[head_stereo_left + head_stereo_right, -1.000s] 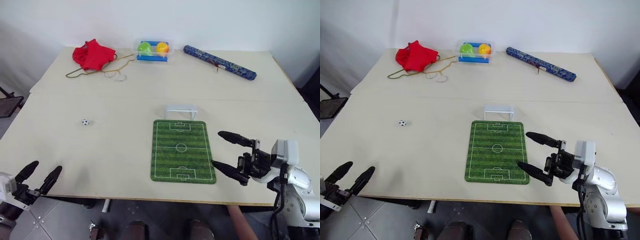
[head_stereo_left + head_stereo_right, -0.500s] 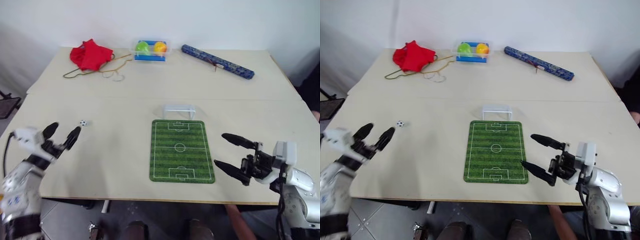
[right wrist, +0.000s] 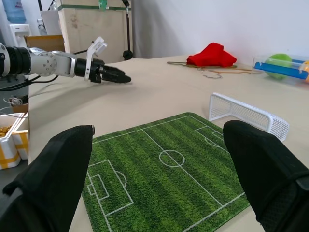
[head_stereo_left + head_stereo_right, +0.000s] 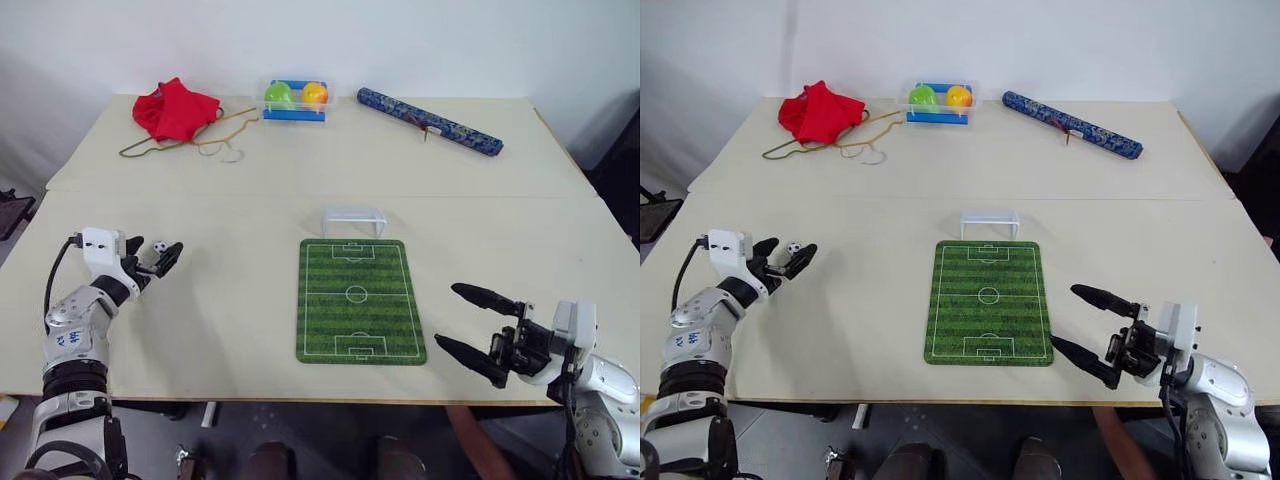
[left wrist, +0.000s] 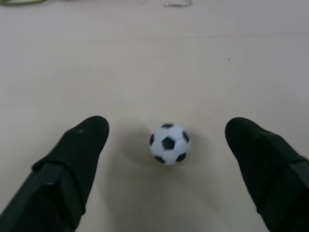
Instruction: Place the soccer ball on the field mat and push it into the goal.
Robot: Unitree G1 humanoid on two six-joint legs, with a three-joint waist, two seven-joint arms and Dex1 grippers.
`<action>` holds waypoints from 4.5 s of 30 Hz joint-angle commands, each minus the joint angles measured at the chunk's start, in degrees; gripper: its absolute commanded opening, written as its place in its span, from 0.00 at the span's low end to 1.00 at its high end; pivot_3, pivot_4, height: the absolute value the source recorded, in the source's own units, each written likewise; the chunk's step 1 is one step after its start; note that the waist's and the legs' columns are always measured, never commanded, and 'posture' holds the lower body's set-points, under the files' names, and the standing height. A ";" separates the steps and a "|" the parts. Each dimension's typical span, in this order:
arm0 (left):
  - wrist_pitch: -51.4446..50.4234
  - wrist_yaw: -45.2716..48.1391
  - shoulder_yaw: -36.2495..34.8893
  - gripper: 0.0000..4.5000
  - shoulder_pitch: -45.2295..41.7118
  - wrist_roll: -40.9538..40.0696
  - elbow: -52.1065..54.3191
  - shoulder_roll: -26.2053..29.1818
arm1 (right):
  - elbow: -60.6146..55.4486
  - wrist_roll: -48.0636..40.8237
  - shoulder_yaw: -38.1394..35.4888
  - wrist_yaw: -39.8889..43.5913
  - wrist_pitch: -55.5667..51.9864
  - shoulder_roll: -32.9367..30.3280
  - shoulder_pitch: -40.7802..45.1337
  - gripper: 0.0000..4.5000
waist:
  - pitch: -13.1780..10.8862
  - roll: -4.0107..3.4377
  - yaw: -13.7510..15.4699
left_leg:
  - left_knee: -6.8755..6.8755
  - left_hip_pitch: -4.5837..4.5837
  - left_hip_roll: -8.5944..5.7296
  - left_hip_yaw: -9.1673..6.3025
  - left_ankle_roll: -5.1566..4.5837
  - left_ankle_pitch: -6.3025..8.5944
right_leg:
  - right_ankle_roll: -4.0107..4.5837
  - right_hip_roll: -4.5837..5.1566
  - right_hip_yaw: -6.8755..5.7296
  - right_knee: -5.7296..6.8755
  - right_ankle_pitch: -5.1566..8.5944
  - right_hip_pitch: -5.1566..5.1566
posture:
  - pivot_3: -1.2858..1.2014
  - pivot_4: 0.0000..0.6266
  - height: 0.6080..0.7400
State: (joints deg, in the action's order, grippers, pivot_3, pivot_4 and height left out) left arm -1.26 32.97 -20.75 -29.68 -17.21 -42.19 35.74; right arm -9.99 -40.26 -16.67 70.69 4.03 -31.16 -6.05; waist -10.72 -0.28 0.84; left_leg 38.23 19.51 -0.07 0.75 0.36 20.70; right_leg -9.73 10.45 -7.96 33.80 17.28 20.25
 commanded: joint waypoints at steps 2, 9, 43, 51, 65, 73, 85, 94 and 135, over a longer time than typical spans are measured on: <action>1.52 1.65 0.03 0.61 -0.74 -0.07 -0.87 0.18 | -1.65 -0.65 -1.74 -0.04 1.93 0.38 -1.04 1.00 | 0.00 0.00 0.03 | 0.00 0.00 0.00 0.02 0.00 0.00 | 0.00 0.00 0.02 0.00 0.00 0.01 | 0.52 0.24 1.00; 3.16 1.90 -0.22 0.20 -1.07 -0.35 -2.65 -0.45 | -1.10 -0.71 -1.28 -0.05 2.38 0.42 -0.65 1.00 | 0.00 0.01 0.29 | 0.02 0.00 0.00 0.07 0.00 0.00 | 0.00 0.00 0.08 0.04 0.00 0.05 | 0.52 0.24 1.00; -16.14 27.64 46.79 0.20 -1.67 8.40 45.00 -14.46 | -12.15 -4.80 -18.56 2.73 -0.97 -4.58 -22.77 1.00 | -0.03 0.00 1.22 | 0.86 0.72 -0.02 0.04 -0.20 0.09 | -0.12 -0.01 0.18 0.01 -0.21 0.34 | 0.52 0.24 1.00; -14.43 27.60 47.04 0.20 -1.82 9.43 43.74 -15.42 | -12.10 -4.27 -16.89 11.37 3.10 -2.89 -28.43 1.00 | -0.02 -0.02 1.86 | 0.88 0.67 -0.01 0.04 -0.21 0.10 | -0.12 -0.01 0.20 0.01 -0.22 0.30 | 0.52 0.24 1.00; -12.68 26.27 47.15 0.20 -1.81 13.07 41.84 -15.81 | -7.01 -1.92 -13.13 13.59 8.50 -0.05 -27.36 1.00 | -0.01 -0.03 2.02 | 0.88 0.67 -0.03 0.05 -0.21 0.10 | -0.12 -0.01 0.20 0.02 -0.22 0.30 | 0.52 0.24 1.00; -12.81 26.97 47.26 0.28 -1.92 13.22 41.44 -15.57 | -4.96 -2.17 -13.09 13.88 9.45 -0.44 -26.20 1.00 | 0.00 -0.04 2.03 | 0.88 0.67 -0.03 0.05 -0.21 0.10 | -0.12 -0.01 0.20 0.02 -0.22 0.30 | 0.52 0.24 1.00; -11.32 27.42 47.11 0.78 -1.61 13.05 41.45 -15.60 | -4.25 -1.93 -12.87 13.45 9.12 -0.70 -24.84 1.00 | 0.00 -0.05 2.04 | 0.88 0.67 -0.03 0.05 -0.21 0.10 | -0.12 -0.01 0.20 0.03 -0.22 0.30 | 0.52 0.24 1.00; -11.43 31.05 40.30 0.78 1.01 6.35 45.95 -12.21 | -4.87 -2.58 -12.19 11.96 7.40 -1.01 -23.15 1.00 | 0.01 -0.06 1.89 | 0.91 0.65 -0.02 0.05 -0.22 0.09 | -0.12 -0.01 0.20 0.06 -0.22 0.30 | 0.52 0.24 1.00; -19.09 17.76 43.26 0.01 15.39 3.68 55.13 -15.07 | -7.16 -5.67 -12.93 13.56 2.74 -5.27 -18.28 1.00 | 0.10 -0.29 2.21 | 0.93 0.63 -0.03 -0.01 -0.22 0.10 | -0.06 -0.02 0.23 0.03 -0.26 0.24 | 0.52 0.24 1.00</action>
State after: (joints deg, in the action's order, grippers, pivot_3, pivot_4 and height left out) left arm -20.57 51.33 22.24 -13.92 -13.77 12.78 21.32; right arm -15.05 -45.17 -27.69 84.26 5.67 -37.05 -23.47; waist -10.62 -0.57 3.05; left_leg 39.15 20.14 -0.09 0.74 0.14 20.80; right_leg -9.79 10.43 -7.72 33.83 17.02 20.49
